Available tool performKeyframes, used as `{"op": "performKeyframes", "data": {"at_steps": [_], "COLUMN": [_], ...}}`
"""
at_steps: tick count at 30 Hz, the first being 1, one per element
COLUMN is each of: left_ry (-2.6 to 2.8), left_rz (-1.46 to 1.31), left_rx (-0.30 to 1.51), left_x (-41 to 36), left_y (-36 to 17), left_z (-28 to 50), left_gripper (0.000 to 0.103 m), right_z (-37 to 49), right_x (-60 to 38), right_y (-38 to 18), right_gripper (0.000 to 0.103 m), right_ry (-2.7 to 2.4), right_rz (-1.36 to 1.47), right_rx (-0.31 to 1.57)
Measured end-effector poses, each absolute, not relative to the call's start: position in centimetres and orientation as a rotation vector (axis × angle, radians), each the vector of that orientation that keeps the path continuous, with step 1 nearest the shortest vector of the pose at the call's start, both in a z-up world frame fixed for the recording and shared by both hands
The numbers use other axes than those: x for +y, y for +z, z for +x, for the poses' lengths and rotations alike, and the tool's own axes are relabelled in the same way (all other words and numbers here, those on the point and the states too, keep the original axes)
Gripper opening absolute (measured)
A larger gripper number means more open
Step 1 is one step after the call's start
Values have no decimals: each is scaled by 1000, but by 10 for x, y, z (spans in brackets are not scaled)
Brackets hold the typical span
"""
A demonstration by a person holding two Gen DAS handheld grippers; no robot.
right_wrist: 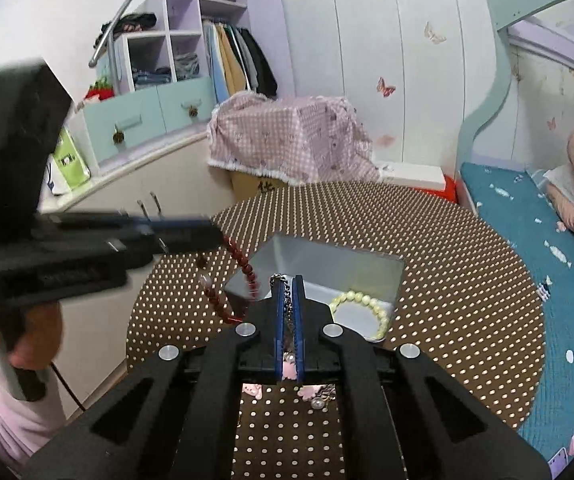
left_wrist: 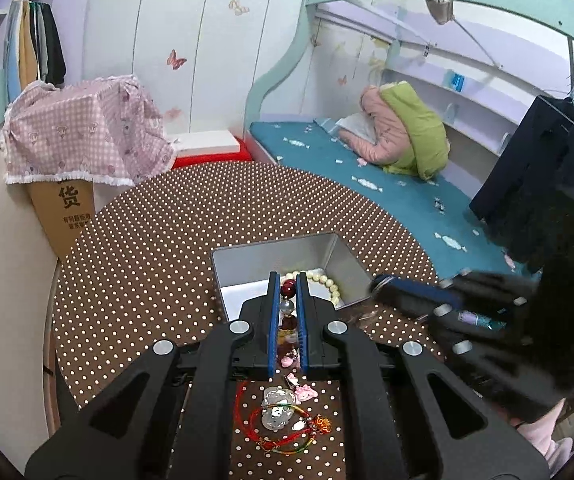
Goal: Organize jewelry
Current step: 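Lower the dark red bead bracelet into the tin box and open the left gripper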
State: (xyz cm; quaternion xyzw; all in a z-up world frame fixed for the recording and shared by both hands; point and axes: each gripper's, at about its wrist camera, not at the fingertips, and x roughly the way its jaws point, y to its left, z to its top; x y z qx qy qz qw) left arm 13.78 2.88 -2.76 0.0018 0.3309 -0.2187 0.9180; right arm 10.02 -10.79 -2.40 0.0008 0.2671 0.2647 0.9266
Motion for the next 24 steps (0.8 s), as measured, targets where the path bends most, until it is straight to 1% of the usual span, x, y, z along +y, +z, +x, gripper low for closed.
{"op": "performKeyframes", "data": {"at_steps": [8,14,16,18,20,22,23,24], "left_ry": [-472,-465,-460,-451,-444,-439,-433,-424], "left_rz": [-25,-25,-25,-22,-22,-18,-12,-10], "left_rx": [663,630,637,646,660,674,685,694], "left_x": [31,27,24,21,19,16,15,15], "left_y": [-23,-10,-10,-12,-16,-20,-23,-26], "left_z": [141,148,154,160,167,172,176,179], "left_gripper": [8,8,8,8,8,8,8,8], "right_z": [86,96,98,98,101,102,102,101], "right_x": [-122,-123,-121,-120,-120,-123,-124,-126], "right_y": [-14,-42,-50,-57,-59,-59,-59,-58], "right_gripper": [3,3,6,6,12,27,31,39], "right_ry": [517,495,496,490,487,471,461,456], "right_rz": [-7,-11,-13,-17,-8,-3,-3,-3], "right_rx": [490,567,592,610,623,621,617,614]}}
